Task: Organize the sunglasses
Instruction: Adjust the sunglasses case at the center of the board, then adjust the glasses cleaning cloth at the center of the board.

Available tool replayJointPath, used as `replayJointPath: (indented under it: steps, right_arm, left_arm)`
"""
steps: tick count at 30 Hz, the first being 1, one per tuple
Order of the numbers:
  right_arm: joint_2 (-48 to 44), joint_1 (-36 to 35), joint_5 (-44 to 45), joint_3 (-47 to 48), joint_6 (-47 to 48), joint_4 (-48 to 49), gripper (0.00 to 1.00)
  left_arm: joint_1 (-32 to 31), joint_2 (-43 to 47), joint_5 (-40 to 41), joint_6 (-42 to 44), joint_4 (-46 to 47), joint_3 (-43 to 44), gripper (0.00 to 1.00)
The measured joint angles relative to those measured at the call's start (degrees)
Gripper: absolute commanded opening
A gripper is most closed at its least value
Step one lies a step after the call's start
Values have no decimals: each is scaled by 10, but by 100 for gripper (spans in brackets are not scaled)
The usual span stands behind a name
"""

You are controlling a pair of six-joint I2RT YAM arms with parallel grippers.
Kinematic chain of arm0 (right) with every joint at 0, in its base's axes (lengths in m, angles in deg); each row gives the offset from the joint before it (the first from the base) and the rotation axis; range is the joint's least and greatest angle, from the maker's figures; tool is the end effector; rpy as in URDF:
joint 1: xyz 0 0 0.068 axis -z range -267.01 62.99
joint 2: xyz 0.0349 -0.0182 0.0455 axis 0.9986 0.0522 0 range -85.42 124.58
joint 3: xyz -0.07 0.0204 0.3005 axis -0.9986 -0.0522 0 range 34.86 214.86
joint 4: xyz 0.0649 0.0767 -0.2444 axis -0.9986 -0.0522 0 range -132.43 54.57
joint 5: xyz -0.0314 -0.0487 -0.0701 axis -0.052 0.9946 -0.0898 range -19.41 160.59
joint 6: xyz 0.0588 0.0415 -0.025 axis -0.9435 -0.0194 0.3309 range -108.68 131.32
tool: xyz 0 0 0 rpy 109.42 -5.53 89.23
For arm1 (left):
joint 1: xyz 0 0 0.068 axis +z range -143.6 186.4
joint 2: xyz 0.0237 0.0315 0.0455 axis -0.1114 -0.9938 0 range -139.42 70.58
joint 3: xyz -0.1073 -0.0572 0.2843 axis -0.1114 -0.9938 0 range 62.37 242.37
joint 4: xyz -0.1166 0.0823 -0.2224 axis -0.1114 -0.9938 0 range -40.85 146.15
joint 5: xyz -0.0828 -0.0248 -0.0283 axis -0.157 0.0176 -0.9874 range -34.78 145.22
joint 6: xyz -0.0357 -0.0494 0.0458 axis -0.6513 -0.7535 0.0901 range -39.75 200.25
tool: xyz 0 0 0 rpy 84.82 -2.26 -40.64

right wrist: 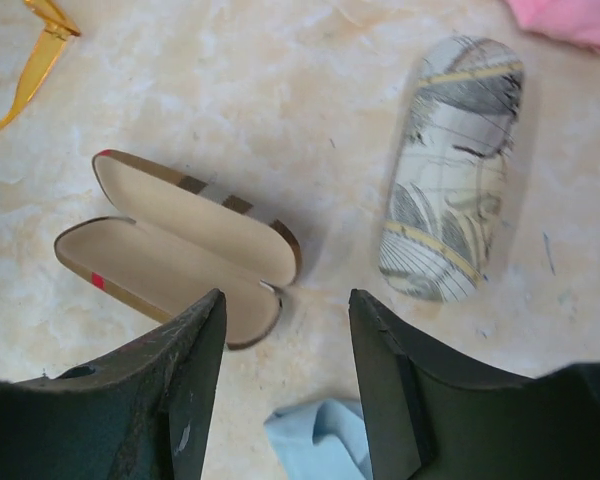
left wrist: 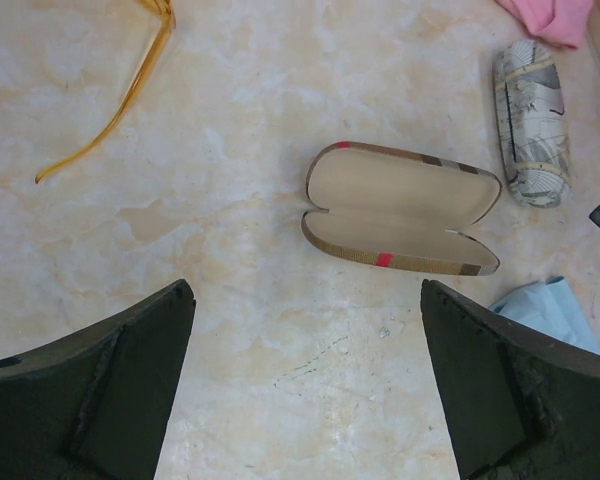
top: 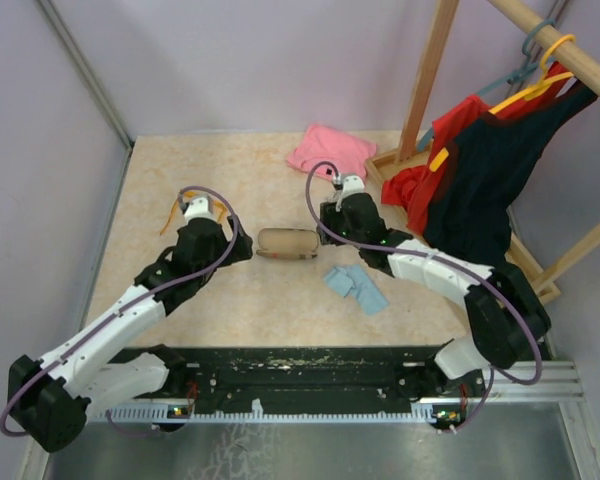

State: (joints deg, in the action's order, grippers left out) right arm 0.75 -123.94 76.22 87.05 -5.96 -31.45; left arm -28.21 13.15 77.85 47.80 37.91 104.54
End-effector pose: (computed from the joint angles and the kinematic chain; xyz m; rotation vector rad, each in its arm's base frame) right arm 0.2907 0.2105 0.2564 -0.3032 2.1044 0.4662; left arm 0.1987 -0.1069 0.2864 -0.1867 2.1088 -0.2735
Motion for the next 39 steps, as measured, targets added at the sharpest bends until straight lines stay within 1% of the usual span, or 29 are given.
replayJointPath:
  steps: [3, 5, 8, 11, 15, 19, 24, 28, 35, 39]
  right_arm:
    - [-51, 2, 24, -35, -28, -24, 51]
    - [-73, 7, 23, -54, -40, -45, 48]
    - [-87, 16, -3, -79, -43, -75, 42]
    - [-87, 18, -49, -95, -34, -107, 41]
    - [-83, 18, -88, -98, -12, -125, 41]
    - [-68, 18, -103, -98, 11, -125, 40]
    - [-21, 18, -116, -88, 43, -129, 37]
    - [10, 18, -127, -74, 59, -127, 36]
    - [14, 18, -131, -64, 82, -122, 41]
    - [14, 18, -131, -58, 90, -121, 40]
  left_arm:
    - [0, 26, -7, 10, 16, -15, 99]
    - [0, 28, -13, 15, 24, -18, 100]
    - [0, 18, -22, 20, 30, -18, 99]
    - [0, 3, -30, 24, 30, -18, 99]
    - [0, -3, -42, 25, 29, -18, 98]
    - [0, -3, -47, 27, 29, -18, 98]
    - [0, -2, -49, 29, 29, -18, 98]
    - [0, -2, -49, 29, 29, -19, 99]
    - [0, 1, -49, 29, 30, -22, 99]
    - [0, 1, -50, 29, 31, -23, 98]
